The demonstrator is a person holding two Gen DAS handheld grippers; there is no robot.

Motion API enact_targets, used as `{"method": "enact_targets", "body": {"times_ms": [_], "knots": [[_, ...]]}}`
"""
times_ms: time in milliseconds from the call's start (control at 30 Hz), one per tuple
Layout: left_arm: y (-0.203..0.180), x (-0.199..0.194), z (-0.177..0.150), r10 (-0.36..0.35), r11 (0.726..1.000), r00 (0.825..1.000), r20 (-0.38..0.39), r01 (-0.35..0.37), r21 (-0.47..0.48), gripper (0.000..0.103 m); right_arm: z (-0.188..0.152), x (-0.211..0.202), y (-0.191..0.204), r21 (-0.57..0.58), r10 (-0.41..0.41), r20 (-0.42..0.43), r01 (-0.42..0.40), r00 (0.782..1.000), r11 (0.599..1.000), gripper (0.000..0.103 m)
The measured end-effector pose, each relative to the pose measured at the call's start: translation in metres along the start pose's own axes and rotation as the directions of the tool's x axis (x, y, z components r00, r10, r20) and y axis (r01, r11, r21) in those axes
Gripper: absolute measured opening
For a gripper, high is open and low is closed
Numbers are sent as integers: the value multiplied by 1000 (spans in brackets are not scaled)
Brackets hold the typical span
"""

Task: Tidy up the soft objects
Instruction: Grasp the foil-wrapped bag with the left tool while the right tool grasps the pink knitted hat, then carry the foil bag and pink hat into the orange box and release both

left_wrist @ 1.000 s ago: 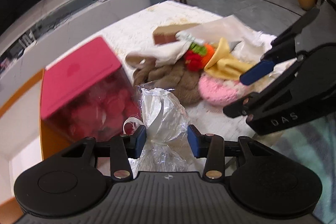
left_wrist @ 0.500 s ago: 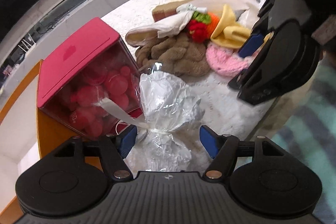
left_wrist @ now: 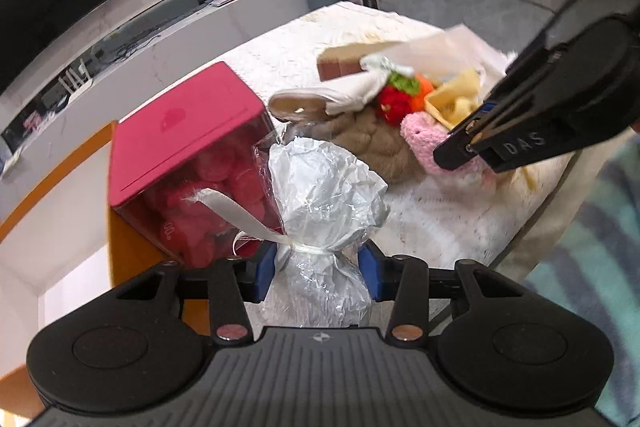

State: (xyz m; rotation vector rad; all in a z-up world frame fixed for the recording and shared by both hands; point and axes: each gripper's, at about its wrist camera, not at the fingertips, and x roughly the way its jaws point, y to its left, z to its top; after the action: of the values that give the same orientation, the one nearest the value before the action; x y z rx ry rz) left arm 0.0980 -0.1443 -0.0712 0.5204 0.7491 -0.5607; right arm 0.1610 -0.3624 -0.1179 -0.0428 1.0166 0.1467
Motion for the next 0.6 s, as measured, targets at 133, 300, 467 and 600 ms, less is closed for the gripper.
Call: {"method": "enact_targets", "body": {"times_ms": [133,300,467,600], "knots": [[4,-13,2,-6,1000,1000,13,6,-27,50,3,-19,7,28,75,56,-77,996,997,5],[10,-32,1,-7,998,999,31,8,-55,50,3,-41,8,106,167,130,-182,977,978,5],[16,-50,3,-6,996,999,47,10,-90,50,7,-57,17,121,168,172,-190,971,974,5],[24,-72,5,2,992,997,83,9,-126,50,8,-73,29,95,171,194,-192,966,977,5]]}}
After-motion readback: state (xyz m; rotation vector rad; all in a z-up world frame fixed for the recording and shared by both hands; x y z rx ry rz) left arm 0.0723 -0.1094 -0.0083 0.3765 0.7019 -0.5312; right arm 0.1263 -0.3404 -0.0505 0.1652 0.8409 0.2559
